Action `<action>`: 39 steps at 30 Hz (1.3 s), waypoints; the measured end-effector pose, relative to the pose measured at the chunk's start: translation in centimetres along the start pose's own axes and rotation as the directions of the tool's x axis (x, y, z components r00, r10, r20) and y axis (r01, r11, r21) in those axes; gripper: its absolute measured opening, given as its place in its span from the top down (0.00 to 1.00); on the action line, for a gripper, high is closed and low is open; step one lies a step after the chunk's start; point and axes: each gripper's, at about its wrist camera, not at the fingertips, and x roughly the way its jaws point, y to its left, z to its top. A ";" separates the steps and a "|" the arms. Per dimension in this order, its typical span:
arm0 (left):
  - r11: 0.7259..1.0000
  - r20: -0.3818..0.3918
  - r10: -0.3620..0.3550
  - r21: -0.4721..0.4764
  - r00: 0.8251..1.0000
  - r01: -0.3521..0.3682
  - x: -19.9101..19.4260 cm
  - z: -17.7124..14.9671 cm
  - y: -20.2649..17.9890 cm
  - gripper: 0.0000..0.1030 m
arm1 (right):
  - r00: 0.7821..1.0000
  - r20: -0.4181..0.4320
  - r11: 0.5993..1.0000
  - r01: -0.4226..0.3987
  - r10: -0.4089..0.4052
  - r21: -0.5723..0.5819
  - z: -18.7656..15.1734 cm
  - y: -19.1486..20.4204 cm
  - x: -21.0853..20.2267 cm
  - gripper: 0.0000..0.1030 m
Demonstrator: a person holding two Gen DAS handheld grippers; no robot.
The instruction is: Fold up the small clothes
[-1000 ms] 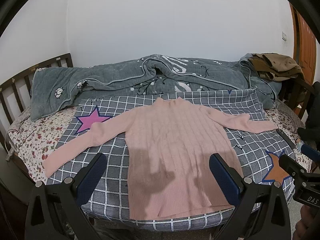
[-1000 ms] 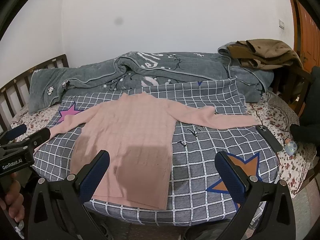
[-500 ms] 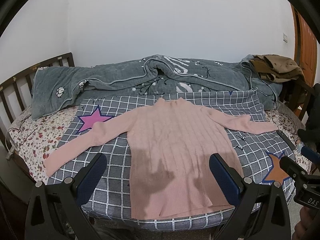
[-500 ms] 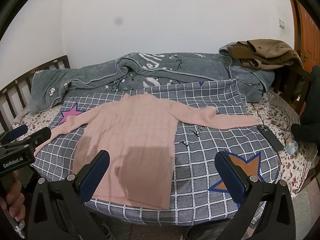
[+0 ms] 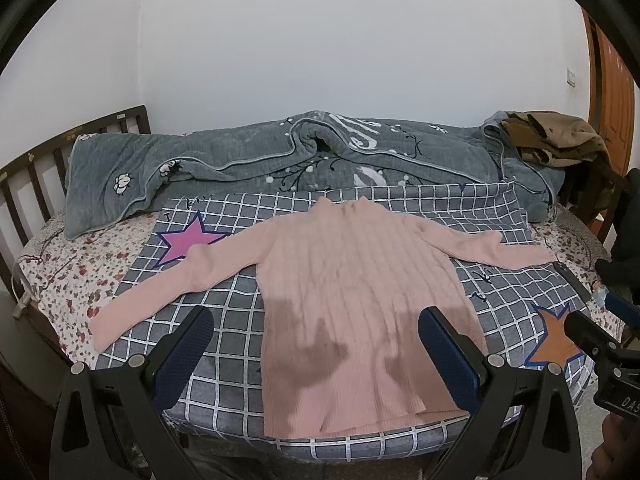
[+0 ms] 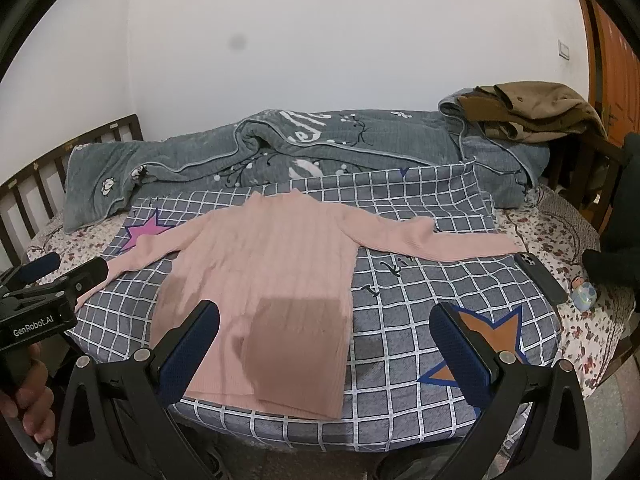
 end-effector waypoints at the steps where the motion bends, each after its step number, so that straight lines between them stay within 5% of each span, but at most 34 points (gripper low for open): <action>1: 1.000 0.000 0.001 0.000 1.000 -0.001 0.0 0.0 0.0 0.00 | 1.000 0.000 1.000 0.000 0.000 0.001 0.0 0.0 0.0 0.00; 24: 0.998 0.026 0.061 -0.024 0.998 -0.060 1.5 0.2 2.9 0.00 | 0.999 0.000 0.999 -0.038 0.038 -0.035 0.0 1.5 0.8 0.00; 33: 0.981 -0.053 0.173 -0.079 0.984 -0.177 7.0 -2.0 8.8 0.00 | 0.998 -0.017 0.994 -0.066 0.065 -0.081 -0.6 3.4 4.2 0.00; 39: 0.966 -0.097 0.156 -0.194 0.983 -0.172 10.9 -5.0 15.7 0.00 | 0.988 -0.009 0.986 -0.152 0.152 -0.061 -1.4 4.9 8.4 0.01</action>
